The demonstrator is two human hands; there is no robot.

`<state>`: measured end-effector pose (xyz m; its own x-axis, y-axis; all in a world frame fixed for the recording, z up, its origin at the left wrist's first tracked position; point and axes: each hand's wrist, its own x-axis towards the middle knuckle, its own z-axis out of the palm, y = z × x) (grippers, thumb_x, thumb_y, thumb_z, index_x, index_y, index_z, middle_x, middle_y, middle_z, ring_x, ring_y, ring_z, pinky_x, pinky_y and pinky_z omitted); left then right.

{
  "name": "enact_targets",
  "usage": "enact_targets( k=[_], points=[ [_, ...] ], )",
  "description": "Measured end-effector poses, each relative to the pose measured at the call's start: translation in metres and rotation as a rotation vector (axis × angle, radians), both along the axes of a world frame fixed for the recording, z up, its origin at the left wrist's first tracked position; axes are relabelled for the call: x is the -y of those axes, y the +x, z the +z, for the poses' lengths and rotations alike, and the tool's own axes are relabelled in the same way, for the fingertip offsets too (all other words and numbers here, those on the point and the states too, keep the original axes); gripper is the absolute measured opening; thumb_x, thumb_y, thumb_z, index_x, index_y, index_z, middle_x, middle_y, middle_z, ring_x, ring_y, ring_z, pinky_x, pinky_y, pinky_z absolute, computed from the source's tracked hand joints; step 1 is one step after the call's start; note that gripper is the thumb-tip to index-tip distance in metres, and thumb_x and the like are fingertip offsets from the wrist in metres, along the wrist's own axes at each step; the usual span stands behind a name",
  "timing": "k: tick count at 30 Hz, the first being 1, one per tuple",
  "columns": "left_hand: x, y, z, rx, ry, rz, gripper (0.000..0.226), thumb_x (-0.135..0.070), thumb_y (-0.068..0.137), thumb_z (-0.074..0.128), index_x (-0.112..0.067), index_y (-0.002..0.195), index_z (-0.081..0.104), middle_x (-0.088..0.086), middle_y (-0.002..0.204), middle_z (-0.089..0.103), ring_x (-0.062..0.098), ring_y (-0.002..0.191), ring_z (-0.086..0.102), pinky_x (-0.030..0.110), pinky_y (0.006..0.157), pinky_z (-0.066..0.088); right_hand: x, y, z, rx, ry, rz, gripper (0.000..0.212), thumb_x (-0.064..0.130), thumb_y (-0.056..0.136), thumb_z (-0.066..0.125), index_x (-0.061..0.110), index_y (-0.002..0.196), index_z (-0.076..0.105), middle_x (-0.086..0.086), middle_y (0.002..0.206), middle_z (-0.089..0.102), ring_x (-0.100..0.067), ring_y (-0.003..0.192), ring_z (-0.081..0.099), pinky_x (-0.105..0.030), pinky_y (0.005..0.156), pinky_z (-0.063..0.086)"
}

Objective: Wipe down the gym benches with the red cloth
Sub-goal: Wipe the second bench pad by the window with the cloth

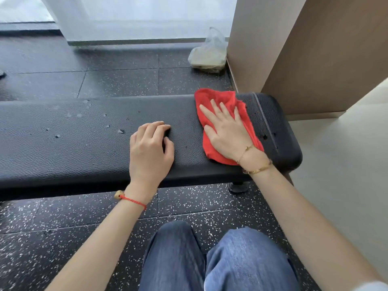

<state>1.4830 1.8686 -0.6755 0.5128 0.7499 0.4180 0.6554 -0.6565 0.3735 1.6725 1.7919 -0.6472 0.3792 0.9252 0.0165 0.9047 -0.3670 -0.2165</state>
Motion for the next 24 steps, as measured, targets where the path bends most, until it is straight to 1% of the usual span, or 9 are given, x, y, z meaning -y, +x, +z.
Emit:
enact_targets(
  k=[2, 4, 7, 10, 12, 14, 19, 21, 24],
  points=[
    [0.0, 0.0, 0.0, 0.003, -0.001, -0.005, 0.029, -0.015, 0.09, 0.054, -0.014, 0.117, 0.066, 0.002, 0.125, 0.064, 0.025, 0.121, 0.054, 0.041, 0.103, 0.04, 0.021, -0.01, -0.003, 0.002, 0.037, 0.06, 0.057, 0.034, 0.099, 0.036, 0.034, 0.152, 0.017, 0.001, 0.162, 0.01, -0.019, 0.15, 0.006, -0.045, 0.121, -0.004],
    [0.0, -0.001, 0.0, 0.007, -0.004, -0.01, 0.03, -0.015, 0.09, 0.054, -0.014, 0.118, 0.066, 0.002, 0.125, 0.064, 0.025, 0.121, 0.054, 0.041, 0.103, 0.04, 0.045, -0.01, -0.007, -0.004, 0.075, 0.068, 0.057, 0.034, 0.098, 0.037, 0.034, 0.152, 0.019, 0.002, 0.162, 0.013, -0.018, 0.15, 0.009, -0.044, 0.122, -0.002],
    [0.0, -0.002, 0.0, 0.01, -0.007, -0.008, 0.03, -0.014, 0.091, 0.054, -0.013, 0.118, 0.066, 0.002, 0.126, 0.064, 0.025, 0.122, 0.054, 0.041, 0.104, 0.039, 0.062, 0.018, -0.009, 0.01, 0.065, -0.05, 0.056, 0.033, 0.098, 0.037, 0.035, 0.152, 0.019, 0.002, 0.161, 0.015, -0.019, 0.15, 0.011, -0.045, 0.122, -0.001],
    [0.0, -0.001, 0.001, 0.006, -0.01, -0.004, 0.03, -0.015, 0.09, 0.054, -0.013, 0.118, 0.066, 0.002, 0.126, 0.064, 0.026, 0.122, 0.054, 0.041, 0.103, 0.039, 0.041, 0.055, -0.003, -0.008, 0.002, -0.213, 0.056, 0.034, 0.099, 0.033, 0.035, 0.152, 0.016, 0.0, 0.162, 0.009, -0.019, 0.15, 0.007, -0.047, 0.12, -0.003],
    [0.001, -0.001, 0.002, 0.005, -0.018, 0.0, 0.03, -0.014, 0.09, 0.054, -0.013, 0.118, 0.066, 0.002, 0.126, 0.064, 0.026, 0.122, 0.054, 0.042, 0.103, 0.04, 0.026, 0.063, 0.001, -0.018, -0.033, -0.261, 0.055, 0.034, 0.1, 0.031, 0.035, 0.153, 0.014, 0.0, 0.163, 0.006, -0.02, 0.15, 0.004, -0.047, 0.12, -0.004],
    [0.002, -0.001, 0.003, 0.005, -0.024, 0.002, 0.03, -0.014, 0.09, 0.054, -0.013, 0.118, 0.066, 0.003, 0.126, 0.064, 0.026, 0.122, 0.054, 0.042, 0.103, 0.04, 0.031, 0.058, 0.001, -0.01, -0.023, -0.249, 0.056, 0.034, 0.1, 0.031, 0.034, 0.153, 0.014, 0.0, 0.163, 0.006, -0.02, 0.15, 0.004, -0.048, 0.12, -0.004],
    [0.003, -0.001, 0.002, 0.0, -0.023, 0.003, 0.03, -0.013, 0.091, 0.054, -0.012, 0.118, 0.066, 0.003, 0.126, 0.064, 0.026, 0.123, 0.053, 0.043, 0.104, 0.04, 0.086, 0.038, -0.01, 0.011, 0.044, -0.151, 0.056, 0.036, 0.098, 0.033, 0.041, 0.151, 0.015, 0.005, 0.162, 0.011, -0.019, 0.15, 0.006, -0.048, 0.12, -0.002],
    [0.003, -0.001, 0.002, -0.002, -0.018, 0.005, 0.03, -0.013, 0.09, 0.054, -0.012, 0.118, 0.066, 0.004, 0.126, 0.064, 0.027, 0.123, 0.053, 0.043, 0.103, 0.04, 0.081, 0.049, -0.009, -0.01, 0.025, -0.17, 0.055, 0.036, 0.099, 0.033, 0.042, 0.151, 0.016, 0.006, 0.162, 0.01, -0.02, 0.15, 0.005, -0.048, 0.121, -0.001],
    [0.003, -0.001, 0.003, -0.008, -0.006, 0.008, 0.03, -0.013, 0.09, 0.054, -0.012, 0.118, 0.065, 0.004, 0.126, 0.064, 0.028, 0.122, 0.054, 0.044, 0.103, 0.04, 0.04, 0.069, 0.0, -0.026, -0.033, -0.258, 0.055, 0.036, 0.099, 0.031, 0.037, 0.152, 0.015, 0.003, 0.163, 0.007, -0.023, 0.15, 0.004, -0.048, 0.121, -0.001]
  ],
)
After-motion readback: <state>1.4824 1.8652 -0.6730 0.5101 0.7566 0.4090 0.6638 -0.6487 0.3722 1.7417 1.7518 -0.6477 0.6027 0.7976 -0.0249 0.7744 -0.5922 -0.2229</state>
